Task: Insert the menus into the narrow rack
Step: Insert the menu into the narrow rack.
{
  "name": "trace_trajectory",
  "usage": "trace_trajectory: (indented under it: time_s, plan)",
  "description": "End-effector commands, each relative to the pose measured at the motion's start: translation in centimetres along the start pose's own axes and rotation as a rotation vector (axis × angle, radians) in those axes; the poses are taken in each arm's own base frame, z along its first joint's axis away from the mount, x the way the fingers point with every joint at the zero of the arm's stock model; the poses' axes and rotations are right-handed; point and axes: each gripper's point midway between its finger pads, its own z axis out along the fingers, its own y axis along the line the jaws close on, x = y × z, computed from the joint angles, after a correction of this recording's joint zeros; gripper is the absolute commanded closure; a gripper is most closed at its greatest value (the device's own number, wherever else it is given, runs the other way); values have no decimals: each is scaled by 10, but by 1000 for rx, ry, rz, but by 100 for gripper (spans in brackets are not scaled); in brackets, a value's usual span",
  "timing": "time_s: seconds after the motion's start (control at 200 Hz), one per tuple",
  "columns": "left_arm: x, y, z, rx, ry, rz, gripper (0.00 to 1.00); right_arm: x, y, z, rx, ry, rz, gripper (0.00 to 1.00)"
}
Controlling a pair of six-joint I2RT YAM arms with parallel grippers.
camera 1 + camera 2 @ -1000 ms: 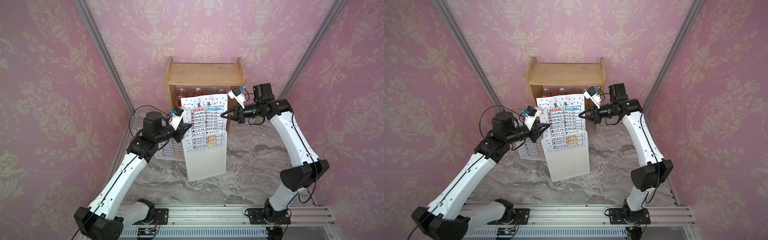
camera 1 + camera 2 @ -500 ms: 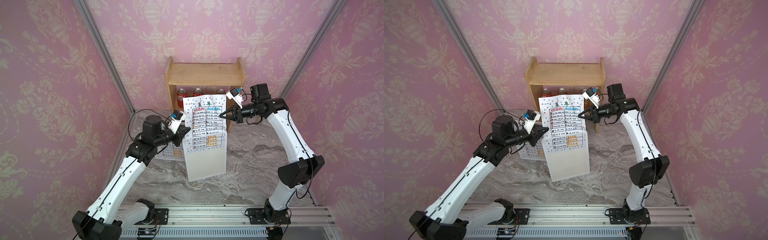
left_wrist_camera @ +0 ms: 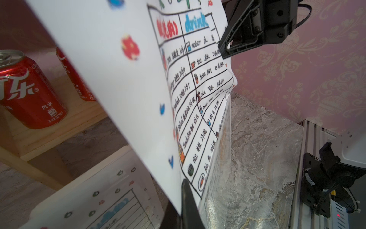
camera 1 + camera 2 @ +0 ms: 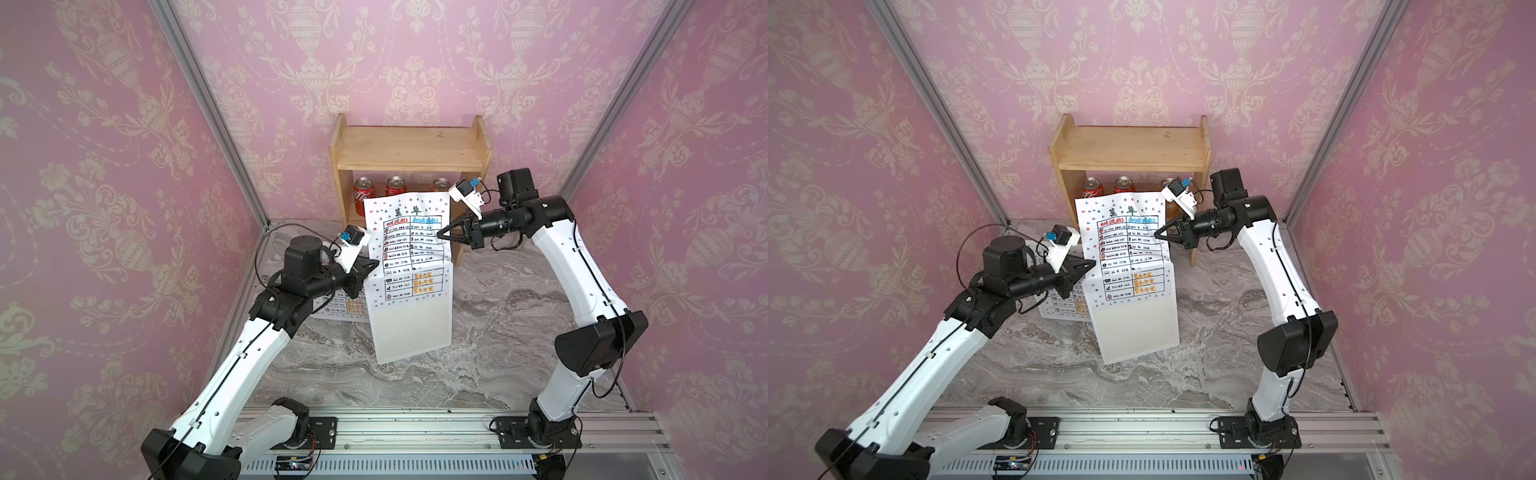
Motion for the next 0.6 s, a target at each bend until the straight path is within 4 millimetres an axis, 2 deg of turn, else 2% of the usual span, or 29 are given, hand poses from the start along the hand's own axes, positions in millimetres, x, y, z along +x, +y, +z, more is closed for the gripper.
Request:
trace_trajectory:
  time_s: [0.0,0.185,0.295,0.37,0.52,0.595]
  plan:
    - [15,-5,-7,12,33,-43,100,0,0,1,8,16,-13,95]
    - [21,-9,-7,28,31,-71,100,-5,5,0,-11,5,-20,90]
    - [23,-9,-6,32,30,-79,100,-5,8,2,-22,6,-23,76]
    - [21,-10,-5,37,20,-83,100,-4,11,7,-37,12,-25,74]
    - [9,-4,-5,3,-4,-53,68,-3,10,17,-39,29,-35,74]
    - [-4,0,-6,-12,-27,-19,63,-6,9,19,-41,31,-37,75]
